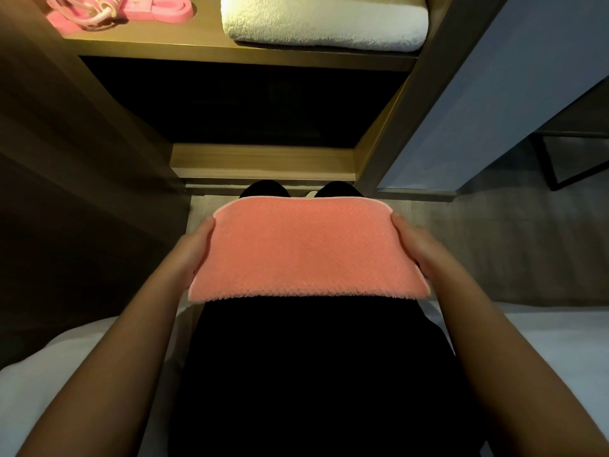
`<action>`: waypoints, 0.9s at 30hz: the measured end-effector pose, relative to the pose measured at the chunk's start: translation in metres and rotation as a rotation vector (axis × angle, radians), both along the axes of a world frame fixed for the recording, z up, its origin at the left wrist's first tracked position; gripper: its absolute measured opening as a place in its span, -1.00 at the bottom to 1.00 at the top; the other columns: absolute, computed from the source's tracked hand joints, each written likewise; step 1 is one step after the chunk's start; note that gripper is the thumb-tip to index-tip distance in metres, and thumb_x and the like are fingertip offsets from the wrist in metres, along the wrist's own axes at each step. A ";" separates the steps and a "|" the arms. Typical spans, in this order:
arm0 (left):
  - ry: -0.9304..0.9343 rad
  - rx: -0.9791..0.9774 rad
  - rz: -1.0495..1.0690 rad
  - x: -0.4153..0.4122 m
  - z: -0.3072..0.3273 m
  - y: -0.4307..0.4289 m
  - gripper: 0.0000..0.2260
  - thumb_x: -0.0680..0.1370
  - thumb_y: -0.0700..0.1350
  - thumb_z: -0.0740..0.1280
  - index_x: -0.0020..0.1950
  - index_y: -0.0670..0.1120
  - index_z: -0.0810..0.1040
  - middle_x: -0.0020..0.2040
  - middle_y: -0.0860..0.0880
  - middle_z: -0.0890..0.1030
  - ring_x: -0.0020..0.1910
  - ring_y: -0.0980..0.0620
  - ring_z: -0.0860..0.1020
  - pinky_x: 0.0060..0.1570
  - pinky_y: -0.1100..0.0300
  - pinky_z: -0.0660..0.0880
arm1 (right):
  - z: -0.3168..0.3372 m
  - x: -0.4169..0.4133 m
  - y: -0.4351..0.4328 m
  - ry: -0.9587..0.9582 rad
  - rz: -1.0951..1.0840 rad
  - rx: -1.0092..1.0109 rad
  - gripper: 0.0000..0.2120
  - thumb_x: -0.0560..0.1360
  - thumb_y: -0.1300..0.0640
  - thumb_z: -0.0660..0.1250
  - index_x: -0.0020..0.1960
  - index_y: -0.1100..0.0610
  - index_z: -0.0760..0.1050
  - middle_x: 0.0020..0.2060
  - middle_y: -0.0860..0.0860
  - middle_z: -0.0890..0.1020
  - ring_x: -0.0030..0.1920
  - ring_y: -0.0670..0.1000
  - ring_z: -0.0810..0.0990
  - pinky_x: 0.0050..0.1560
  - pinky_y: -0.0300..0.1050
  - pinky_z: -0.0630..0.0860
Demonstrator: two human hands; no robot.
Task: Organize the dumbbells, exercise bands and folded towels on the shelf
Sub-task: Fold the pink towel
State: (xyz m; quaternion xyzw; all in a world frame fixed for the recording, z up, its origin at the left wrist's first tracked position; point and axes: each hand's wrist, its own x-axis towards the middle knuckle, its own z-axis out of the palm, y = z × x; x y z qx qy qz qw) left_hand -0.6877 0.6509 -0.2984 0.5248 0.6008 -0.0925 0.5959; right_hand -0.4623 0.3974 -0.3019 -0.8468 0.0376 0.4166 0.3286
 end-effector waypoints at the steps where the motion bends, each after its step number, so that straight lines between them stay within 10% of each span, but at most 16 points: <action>1: -0.006 0.015 0.016 0.008 0.001 0.001 -0.58 0.64 0.23 0.04 -0.06 -0.07 0.48 -0.11 -0.10 0.53 -0.16 -0.05 0.49 -0.25 0.11 0.35 | -0.001 0.003 0.007 -0.003 -0.012 0.006 -0.38 0.59 -0.31 0.01 0.39 0.11 0.42 0.28 0.15 0.53 0.18 0.15 0.52 0.19 0.06 0.41; 11: 0.044 0.324 0.162 0.031 -0.034 0.023 -0.73 0.62 0.08 0.24 0.03 -0.11 0.56 -0.08 -0.07 0.57 -0.07 -0.03 0.54 -0.14 0.10 0.42 | -0.018 0.012 0.025 -0.284 -0.067 0.084 -0.64 0.63 -0.12 0.12 0.02 0.13 0.52 0.01 0.13 0.63 0.00 0.10 0.59 0.12 0.06 0.52; 21: 0.073 0.004 0.060 0.006 -0.018 0.007 -0.52 0.59 0.29 0.12 0.14 -0.10 0.50 -0.06 -0.11 0.57 -0.16 -0.04 0.51 -0.26 0.12 0.36 | -0.007 0.000 0.001 -0.017 -0.091 0.026 -0.49 0.62 -0.24 0.03 0.21 0.15 0.49 0.02 0.08 0.57 -0.01 0.07 0.55 0.00 0.00 0.43; 27: 0.013 0.048 -0.056 -0.019 -0.014 -0.002 -0.59 0.66 0.14 0.10 0.33 -0.10 0.46 0.08 -0.11 0.52 0.02 -0.11 0.49 -0.01 -0.03 0.39 | 0.006 -0.014 -0.016 0.003 -0.008 0.019 -0.50 0.63 -0.14 0.11 0.32 0.24 0.44 0.07 0.12 0.55 -0.05 0.07 0.53 0.09 0.05 0.44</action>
